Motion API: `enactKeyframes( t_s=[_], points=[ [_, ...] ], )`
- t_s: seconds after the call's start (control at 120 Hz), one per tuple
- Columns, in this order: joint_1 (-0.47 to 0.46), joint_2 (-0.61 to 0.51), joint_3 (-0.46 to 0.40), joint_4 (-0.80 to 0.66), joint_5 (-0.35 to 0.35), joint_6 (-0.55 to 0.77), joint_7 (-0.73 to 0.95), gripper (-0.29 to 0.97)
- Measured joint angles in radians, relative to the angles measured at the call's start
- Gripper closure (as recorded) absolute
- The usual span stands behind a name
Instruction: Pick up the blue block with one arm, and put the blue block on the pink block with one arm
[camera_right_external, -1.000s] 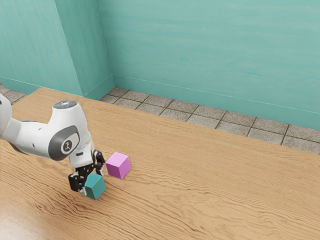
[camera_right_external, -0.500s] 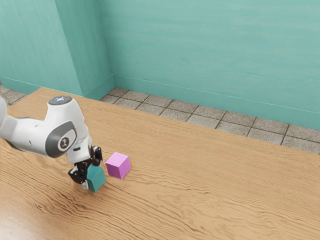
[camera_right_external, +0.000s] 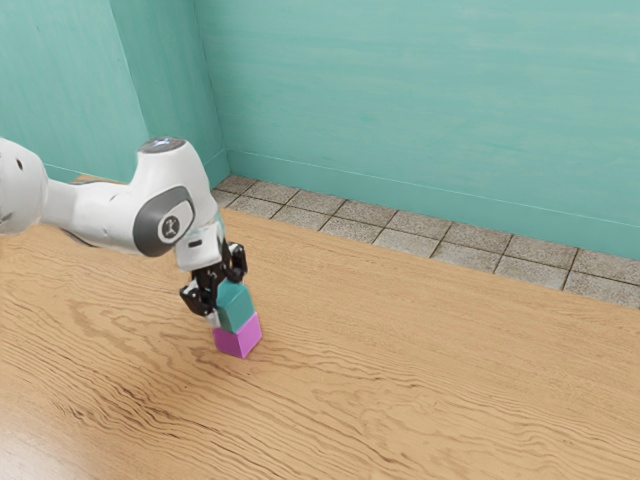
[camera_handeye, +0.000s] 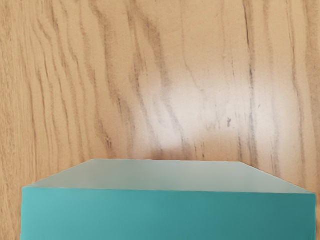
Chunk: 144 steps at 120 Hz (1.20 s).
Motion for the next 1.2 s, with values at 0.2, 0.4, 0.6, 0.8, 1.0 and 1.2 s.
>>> enactKeyframes(
  t_s=[0.2, 0.4, 0.6, 0.8, 1.0, 1.2],
  points=[
    [0.006, 0.043, 0.000, 0.066, -0.004, -0.034, 0.001, 0.34],
    [0.009, 0.070, -0.001, 0.083, -0.004, -0.054, 0.002, 0.19],
    [0.013, 0.069, 0.000, 0.083, -0.004, -0.064, 0.002, 0.07],
    [0.018, -0.106, 0.000, 0.080, -0.014, -0.151, 0.002, 0.03],
    [0.011, -0.342, -0.001, 0.201, -0.010, -0.463, -0.085, 0.01],
    [0.007, -0.325, 0.003, 0.337, 0.020, -0.747, -0.261, 0.00]
  ],
)
